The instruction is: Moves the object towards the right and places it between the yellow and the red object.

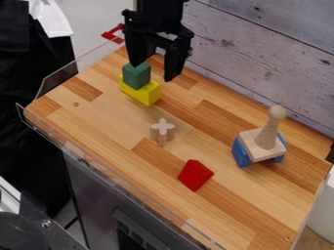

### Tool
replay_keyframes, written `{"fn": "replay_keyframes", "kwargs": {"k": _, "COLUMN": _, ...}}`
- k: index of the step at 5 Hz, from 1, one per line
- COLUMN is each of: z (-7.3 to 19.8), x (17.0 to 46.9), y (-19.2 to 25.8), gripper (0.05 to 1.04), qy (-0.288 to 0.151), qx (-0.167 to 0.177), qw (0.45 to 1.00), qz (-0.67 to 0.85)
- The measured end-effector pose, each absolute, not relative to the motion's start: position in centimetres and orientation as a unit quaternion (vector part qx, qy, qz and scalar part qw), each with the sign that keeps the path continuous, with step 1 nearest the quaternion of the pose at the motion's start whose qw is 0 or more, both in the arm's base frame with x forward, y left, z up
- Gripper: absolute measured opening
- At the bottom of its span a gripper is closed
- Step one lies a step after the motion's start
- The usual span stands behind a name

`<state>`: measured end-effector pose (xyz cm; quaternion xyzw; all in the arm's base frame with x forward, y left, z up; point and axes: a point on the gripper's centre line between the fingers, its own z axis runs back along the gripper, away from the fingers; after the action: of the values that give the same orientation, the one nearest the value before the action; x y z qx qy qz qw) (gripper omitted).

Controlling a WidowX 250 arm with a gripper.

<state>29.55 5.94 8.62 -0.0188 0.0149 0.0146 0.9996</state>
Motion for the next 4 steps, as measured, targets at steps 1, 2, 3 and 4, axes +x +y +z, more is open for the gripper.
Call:
{"fn": "replay_keyframes", "kwargs": {"k": 1, "z": 7.6, "x": 29.2, "y": 5.8, "gripper": 0.999, "qy": 0.033, "qx": -0.022, "qw": 0.999, "qz": 0.014}}
{"fn": "replay_keyframes", "kwargs": {"k": 2, "z": 6.7, "x": 30.6, "y": 7.2, "gripper": 0.997, "qy": 0.022, "qx": -0.04, "qw": 0.998, "qz": 0.035}}
{"fn": "replay_keyframes", "kwargs": {"k": 3, "z": 7.1, "x": 31.0, "y": 9.1, "gripper": 0.999, "qy": 0.015, "qx": -0.04, "qw": 0.997, "qz": 0.056}}
{"fn": "replay_keyframes", "kwargs": {"k": 4, "z": 7.2, "x": 31.1, "y": 9.4, "gripper": 0.999, "qy": 0.011, "qx": -0.042, "qw": 0.997, "qz": 0.06}}
